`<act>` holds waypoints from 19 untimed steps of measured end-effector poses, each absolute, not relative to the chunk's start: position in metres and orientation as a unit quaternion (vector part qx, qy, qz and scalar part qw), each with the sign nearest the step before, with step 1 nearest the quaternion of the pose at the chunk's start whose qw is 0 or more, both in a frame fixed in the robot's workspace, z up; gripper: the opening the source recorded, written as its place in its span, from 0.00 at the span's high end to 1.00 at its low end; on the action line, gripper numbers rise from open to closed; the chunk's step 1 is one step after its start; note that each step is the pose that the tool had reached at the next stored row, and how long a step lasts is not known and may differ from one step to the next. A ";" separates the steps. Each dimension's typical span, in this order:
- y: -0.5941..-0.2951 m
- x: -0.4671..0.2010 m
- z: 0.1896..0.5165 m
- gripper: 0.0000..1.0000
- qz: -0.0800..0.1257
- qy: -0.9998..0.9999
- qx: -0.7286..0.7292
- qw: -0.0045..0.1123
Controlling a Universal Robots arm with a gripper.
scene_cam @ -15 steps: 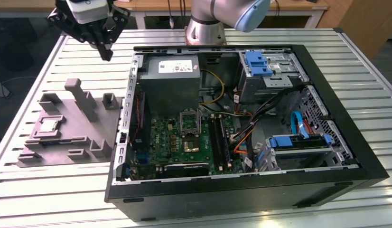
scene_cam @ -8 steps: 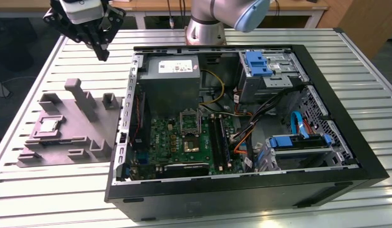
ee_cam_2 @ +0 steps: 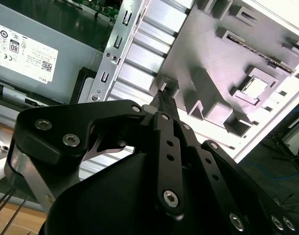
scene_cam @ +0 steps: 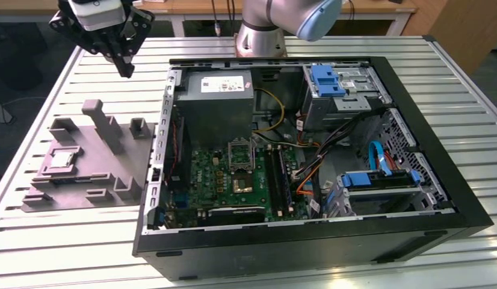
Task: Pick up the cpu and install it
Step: 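Reach for the cpu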
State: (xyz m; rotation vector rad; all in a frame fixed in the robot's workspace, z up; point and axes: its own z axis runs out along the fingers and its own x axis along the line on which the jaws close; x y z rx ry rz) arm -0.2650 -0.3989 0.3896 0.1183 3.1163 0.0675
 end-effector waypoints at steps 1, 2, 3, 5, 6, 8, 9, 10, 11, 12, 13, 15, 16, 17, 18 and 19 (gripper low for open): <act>-0.399 -0.266 0.390 0.89 0.022 0.999 0.038 0.011; -0.399 -0.266 0.390 0.89 0.022 0.999 0.038 0.011; -0.399 -0.267 0.390 0.89 0.022 0.999 0.038 0.011; -0.399 -0.267 0.390 0.89 0.022 0.999 0.038 0.011; -0.399 -0.268 0.390 0.89 0.022 0.999 0.038 0.011; -0.399 -0.268 0.390 0.89 0.022 0.999 0.038 0.011; -0.399 -0.269 0.390 0.89 0.022 0.999 0.038 0.011; -0.399 -0.269 0.390 0.89 0.022 0.999 0.038 0.011; -0.399 -0.269 0.390 0.89 0.022 0.999 0.038 0.011; -0.399 -0.270 0.390 0.89 0.022 0.999 0.038 0.011; -0.399 -0.270 0.390 0.89 0.022 0.999 0.038 0.011; -0.399 -0.271 0.389 0.89 0.022 0.999 0.038 0.011; -0.399 -0.271 0.389 0.89 0.022 0.999 0.038 0.011; -0.399 -0.271 0.389 0.89 0.022 0.999 0.038 0.011; -0.399 -0.272 0.389 0.89 0.022 0.999 0.038 0.011; -0.399 -0.272 0.389 0.89 0.022 0.999 0.038 0.011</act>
